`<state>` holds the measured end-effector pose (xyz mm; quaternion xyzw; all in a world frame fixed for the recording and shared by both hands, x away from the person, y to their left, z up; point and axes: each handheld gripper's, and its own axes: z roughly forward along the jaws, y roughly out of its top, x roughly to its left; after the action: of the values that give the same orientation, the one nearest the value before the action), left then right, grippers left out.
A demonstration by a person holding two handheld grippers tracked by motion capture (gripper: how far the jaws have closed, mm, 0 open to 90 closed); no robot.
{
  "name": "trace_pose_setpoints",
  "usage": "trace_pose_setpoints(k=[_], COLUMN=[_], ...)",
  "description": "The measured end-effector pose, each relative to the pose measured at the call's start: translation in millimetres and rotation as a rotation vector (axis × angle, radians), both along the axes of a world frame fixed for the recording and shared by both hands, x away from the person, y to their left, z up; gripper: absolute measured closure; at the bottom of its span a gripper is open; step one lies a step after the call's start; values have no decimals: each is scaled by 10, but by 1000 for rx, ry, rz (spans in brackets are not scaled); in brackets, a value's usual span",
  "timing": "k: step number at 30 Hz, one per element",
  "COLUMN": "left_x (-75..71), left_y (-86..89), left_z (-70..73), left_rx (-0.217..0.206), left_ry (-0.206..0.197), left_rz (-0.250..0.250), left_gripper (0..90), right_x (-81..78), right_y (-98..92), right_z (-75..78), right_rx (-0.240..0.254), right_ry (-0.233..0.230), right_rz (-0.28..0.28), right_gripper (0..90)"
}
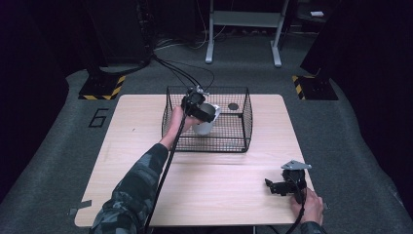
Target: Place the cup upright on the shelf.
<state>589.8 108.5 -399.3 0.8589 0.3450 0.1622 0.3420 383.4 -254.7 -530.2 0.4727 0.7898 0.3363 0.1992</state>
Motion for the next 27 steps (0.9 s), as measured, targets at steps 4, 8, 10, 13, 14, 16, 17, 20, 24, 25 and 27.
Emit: trace_pose_setpoints(k=[4, 8, 10, 13, 14, 16, 17, 20, 24, 25, 27], left_x=[30, 55, 63, 76, 84, 97, 105, 123, 141, 144, 156], left_y=[-21, -49, -69, -91, -98, -103, -114, -135, -158, -163, -172], left_z=[-44, -84, -100, -117, -123, -127, -134, -140, -153, -159, -177], left_rx=[10, 9, 11, 10, 12, 20, 14, 11, 9, 11, 20], left_ry=[6, 15, 17, 19, 24, 31, 32, 36, 42, 45, 47], left_rz=[7, 12, 13, 15, 12, 8, 13, 19, 20, 23, 24], left_gripper=[60, 60, 60, 60, 60, 60, 60, 60, 60, 59, 59], right_x=[5, 5, 5, 4, 3, 4, 4, 4, 4, 3, 3], right_y=[-5, -1, -2, -5, -4, -5, -2, -2, -2, 0, 0], right_z=[2, 2, 2, 2, 2, 2, 2, 2, 2, 2, 2], right_rx=[-7, -2, -3, -6, -5, -6, -3, -3, -3, -1, -1], right_ry=[1, 1, 0, 2, 2, 2, 1, 1, 1, 2, 3], right_rz=[7, 2, 3, 6, 4, 5, 3, 3, 3, 0, 0], right_gripper=[0, 0, 0, 0, 0, 0, 0, 0, 0, 0, 0])
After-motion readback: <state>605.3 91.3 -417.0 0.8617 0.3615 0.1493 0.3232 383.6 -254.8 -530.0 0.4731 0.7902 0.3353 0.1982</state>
